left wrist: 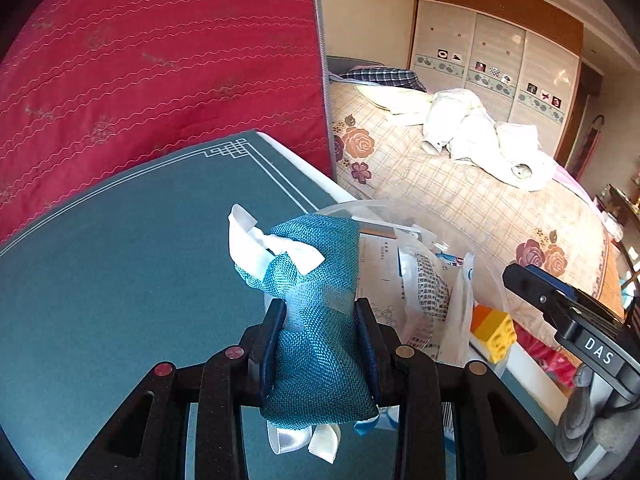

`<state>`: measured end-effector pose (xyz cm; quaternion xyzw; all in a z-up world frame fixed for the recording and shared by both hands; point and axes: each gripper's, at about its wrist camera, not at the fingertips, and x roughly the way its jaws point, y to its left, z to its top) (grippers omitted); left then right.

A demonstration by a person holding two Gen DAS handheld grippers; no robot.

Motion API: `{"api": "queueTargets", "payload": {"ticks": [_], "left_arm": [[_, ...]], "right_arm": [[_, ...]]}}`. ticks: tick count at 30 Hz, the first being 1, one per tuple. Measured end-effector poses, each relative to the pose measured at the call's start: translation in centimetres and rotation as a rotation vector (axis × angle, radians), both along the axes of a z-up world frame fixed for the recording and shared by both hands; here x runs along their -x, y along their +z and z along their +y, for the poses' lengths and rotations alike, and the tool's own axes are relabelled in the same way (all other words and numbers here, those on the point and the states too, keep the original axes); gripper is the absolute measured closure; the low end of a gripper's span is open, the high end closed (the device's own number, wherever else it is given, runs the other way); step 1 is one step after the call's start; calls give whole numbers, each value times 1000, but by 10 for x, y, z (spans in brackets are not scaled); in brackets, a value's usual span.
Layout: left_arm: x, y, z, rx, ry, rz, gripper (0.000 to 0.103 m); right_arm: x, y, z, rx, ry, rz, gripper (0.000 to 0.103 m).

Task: Organize objects
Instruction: 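Carry the yellow-orange block with the right gripper into the bowl and release it, then carry the blue cloth with the left gripper into the bowl and release it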

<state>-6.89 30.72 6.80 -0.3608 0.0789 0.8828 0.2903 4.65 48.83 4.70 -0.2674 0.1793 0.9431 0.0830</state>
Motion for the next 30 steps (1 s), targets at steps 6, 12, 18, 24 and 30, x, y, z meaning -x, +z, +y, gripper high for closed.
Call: {"api": "queueTargets", "payload": {"ticks": [6,12,18,24,30], "left_arm": [[14,-15,14,-18,-37,-75,64],[11,-15,8,-47,-48,-79,26],[5,-8,2,-42,-36,-31,11],[-1,1,-12,-68,3,-3,4],[-19,13,-39,-69,101,60,1]], "right_arm": [[-3,1,1,0,-3,3,53],[-6,2,-2,-23,0,1,53],[-10,5,-5,-34,-5,2,53],[-20,8,-1,-43,-40,6,42],[-32,11,-1,-43,-66,-10,27]]}}
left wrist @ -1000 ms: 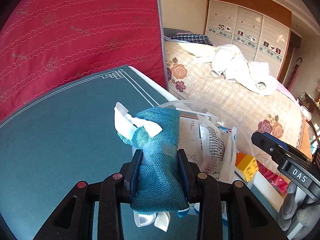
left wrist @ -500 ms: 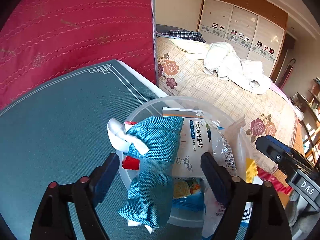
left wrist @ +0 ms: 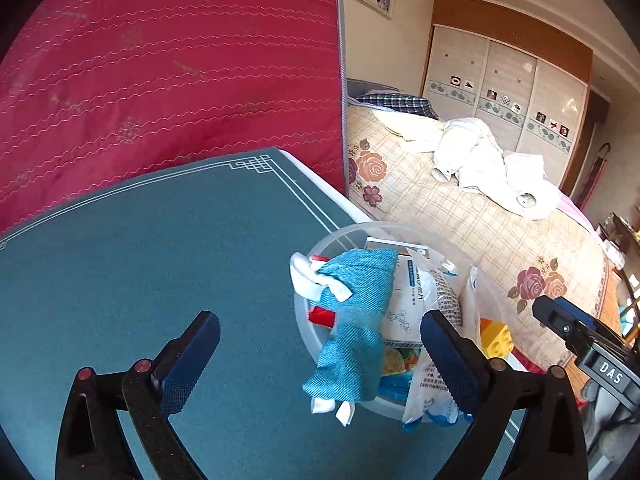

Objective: Organize objects

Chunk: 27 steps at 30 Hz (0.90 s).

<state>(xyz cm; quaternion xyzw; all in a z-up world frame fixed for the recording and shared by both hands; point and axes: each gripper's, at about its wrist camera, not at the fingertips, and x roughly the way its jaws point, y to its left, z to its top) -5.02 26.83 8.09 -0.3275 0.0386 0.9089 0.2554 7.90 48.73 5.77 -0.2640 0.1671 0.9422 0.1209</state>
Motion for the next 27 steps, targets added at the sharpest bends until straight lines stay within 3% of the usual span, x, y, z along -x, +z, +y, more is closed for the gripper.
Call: {"api": "queueTargets", "payload": {"ticks": [6,13,21,27], "left_arm": [[-30,2,-17,129,141,111,1],[-54,4,-29,112,183,124,1],[-81,7,-26,173,171,126,1],[-82,6,-29,191,186,122,1]], "right_arm": [[-13,11,-18,-28,35,-33,10],[-40,31,-63,-141,81,-69,2],[-46,27,-128,-368,202,-178,0],[-47,28,-120,-345,166,-182,0]]}}
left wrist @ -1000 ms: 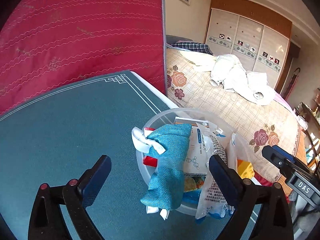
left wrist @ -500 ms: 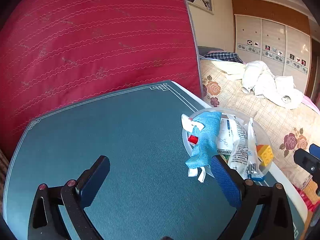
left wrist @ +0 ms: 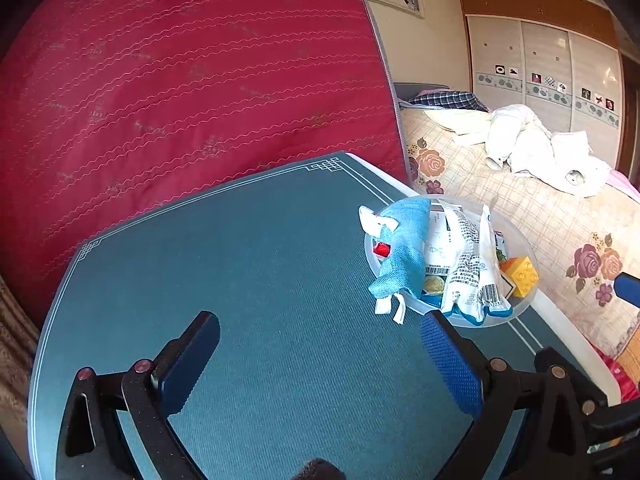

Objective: Organize objects

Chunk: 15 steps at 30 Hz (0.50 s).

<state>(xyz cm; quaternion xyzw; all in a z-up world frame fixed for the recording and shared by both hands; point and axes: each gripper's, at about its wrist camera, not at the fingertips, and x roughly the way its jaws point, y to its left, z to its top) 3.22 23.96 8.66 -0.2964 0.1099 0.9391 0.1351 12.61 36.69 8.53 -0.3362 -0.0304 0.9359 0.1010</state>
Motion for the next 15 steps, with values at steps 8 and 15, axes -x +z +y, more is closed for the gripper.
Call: {"api": "queueTargets", "payload": {"ticks": [8,15], "left_arm": [[-2,-6,4,11,-25,-24,0],[-5,-9,6,24,-36,-29,0]], "right_arm": [[8,-9,20,60,-42,-22,0],[13,-15,20,34,-65,-10,0]]}}
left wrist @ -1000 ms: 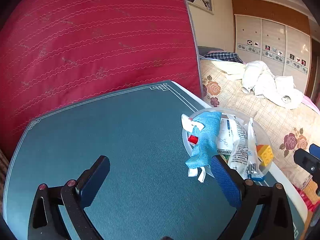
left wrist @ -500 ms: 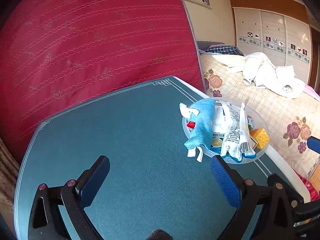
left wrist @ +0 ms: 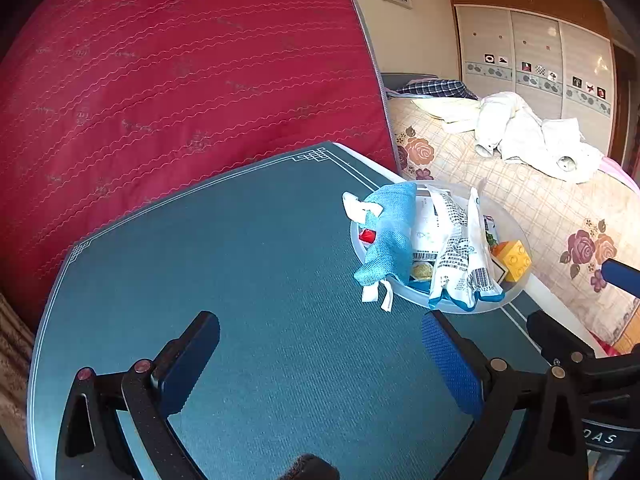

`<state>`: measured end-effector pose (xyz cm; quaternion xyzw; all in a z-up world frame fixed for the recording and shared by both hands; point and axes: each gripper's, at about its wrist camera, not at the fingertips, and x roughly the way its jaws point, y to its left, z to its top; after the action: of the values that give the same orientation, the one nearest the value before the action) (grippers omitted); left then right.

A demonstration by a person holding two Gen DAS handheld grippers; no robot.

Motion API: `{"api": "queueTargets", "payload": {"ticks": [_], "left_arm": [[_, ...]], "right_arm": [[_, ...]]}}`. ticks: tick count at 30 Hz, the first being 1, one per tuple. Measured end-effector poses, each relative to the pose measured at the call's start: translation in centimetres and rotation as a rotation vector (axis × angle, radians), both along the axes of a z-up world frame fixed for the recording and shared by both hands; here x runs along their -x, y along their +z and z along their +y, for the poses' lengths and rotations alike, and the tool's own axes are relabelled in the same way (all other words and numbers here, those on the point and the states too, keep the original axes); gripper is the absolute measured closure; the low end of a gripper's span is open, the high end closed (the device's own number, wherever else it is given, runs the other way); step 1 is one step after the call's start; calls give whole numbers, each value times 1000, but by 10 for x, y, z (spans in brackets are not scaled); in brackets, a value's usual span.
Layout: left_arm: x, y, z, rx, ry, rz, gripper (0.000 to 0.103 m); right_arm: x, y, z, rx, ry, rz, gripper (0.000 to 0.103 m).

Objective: Organize objects

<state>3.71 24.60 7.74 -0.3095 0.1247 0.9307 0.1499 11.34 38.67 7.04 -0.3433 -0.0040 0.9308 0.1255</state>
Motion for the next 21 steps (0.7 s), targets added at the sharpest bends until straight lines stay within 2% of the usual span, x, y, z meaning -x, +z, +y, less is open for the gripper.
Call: {"api": "queueTargets", "payload": {"ticks": [9,21], "left_arm": [[1,-1,1,10,1,-5,0],[1,-3,1,17,-1,-1,0]], "right_arm": [[2,-5,2,-34,-31,-4,0],[5,-9,4,-12,-39,-11,0]]}}
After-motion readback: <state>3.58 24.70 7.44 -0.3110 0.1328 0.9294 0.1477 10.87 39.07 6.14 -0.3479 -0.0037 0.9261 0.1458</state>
